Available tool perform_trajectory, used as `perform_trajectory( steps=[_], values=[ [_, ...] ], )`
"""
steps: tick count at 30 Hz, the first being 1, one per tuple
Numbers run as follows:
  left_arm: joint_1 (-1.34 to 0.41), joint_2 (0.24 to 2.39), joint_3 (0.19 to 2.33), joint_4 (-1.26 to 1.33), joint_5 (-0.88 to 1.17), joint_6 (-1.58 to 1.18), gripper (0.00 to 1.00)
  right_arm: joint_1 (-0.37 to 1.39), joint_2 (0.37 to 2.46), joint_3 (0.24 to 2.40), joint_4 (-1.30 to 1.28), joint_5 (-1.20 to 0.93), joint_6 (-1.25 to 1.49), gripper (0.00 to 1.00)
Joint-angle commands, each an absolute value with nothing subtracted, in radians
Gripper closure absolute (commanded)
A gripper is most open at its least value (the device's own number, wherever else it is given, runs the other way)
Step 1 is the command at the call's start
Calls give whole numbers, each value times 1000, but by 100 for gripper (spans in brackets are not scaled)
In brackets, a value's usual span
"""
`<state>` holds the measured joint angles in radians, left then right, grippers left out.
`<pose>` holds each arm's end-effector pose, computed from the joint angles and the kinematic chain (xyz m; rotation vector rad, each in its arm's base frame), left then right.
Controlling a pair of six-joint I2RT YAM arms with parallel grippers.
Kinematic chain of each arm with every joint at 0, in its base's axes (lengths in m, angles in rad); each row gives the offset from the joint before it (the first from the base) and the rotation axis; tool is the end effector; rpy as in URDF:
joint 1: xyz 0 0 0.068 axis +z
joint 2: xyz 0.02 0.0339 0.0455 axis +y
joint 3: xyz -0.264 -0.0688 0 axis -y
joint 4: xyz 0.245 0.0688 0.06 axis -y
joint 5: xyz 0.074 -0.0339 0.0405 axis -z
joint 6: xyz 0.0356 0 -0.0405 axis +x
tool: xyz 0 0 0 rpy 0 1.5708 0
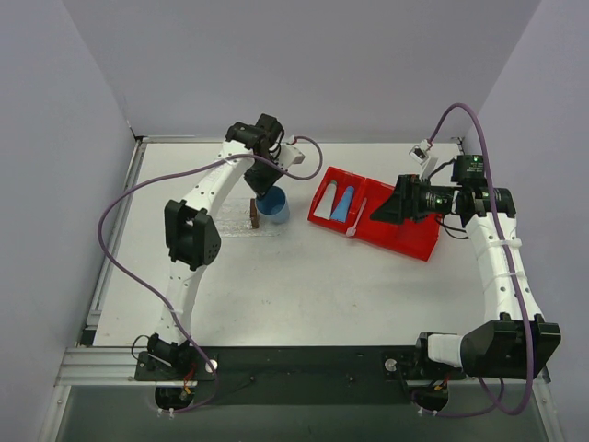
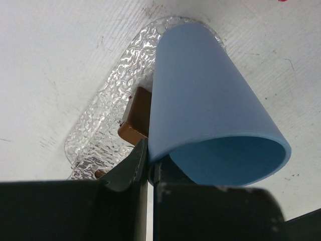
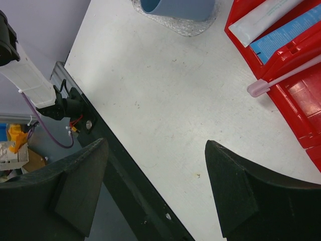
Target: Prepare toiletry sets of a toothbrush and toothpaste on the tray
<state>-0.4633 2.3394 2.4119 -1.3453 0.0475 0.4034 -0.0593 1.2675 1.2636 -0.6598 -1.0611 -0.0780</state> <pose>0.4248 -0.2141 0.2761 1.2035 2.5769 -0.0803 0.2597 0.0157 0.3682 -0.5770 1.9486 1.0782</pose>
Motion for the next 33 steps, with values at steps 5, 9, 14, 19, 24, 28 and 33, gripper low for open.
perform_trajectory(
  steps=[5,9,14,19,24,28,33],
  values=[
    [-465,2241,2387,-1569,51,425,100,-61,1270,1252,-664,-1086,-103,27],
    [-465,2226,2365,-1569,48,428,100,-60,1272,1249,-664,-1086,-103,27],
    [-466,2210,2345,-1569,38,434,100,-60,1278,1249,-663,-1092,-104,27],
    [-465,2207,2330,-1569,28,437,100,-60,1276,1244,-664,-1092,-106,27],
    [-466,2206,2316,-1569,21,437,100,-60,1273,1239,-664,-1089,-110,27],
    [-465,2207,2312,-1569,18,440,100,-60,1278,1239,-664,-1094,-112,27],
    [-466,2223,2322,-1569,23,439,100,-61,1278,1239,-664,-1097,-110,27]
  ],
)
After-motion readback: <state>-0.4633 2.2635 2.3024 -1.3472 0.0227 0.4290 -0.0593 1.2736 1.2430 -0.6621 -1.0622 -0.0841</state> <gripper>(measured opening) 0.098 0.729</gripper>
